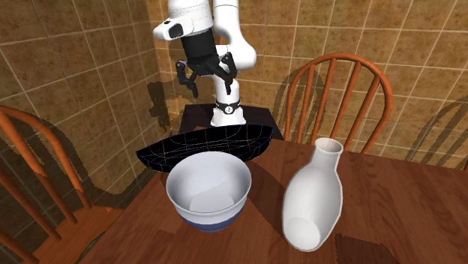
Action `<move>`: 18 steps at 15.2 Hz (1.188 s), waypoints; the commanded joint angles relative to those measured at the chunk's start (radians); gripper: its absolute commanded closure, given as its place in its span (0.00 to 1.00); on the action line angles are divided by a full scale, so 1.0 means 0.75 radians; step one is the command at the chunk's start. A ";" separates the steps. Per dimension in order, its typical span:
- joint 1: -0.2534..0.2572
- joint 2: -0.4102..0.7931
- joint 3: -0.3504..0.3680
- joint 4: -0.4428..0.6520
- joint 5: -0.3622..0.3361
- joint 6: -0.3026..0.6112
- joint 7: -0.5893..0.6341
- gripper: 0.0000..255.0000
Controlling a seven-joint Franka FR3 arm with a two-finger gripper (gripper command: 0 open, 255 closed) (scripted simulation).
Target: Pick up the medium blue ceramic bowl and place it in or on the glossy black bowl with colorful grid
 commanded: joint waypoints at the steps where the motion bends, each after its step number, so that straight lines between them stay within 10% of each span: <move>1: 0.000 0.099 -0.027 0.044 0.017 0.056 -0.036 0.00; 18: -0.072 0.868 -0.128 0.555 0.295 0.260 -0.320 0.00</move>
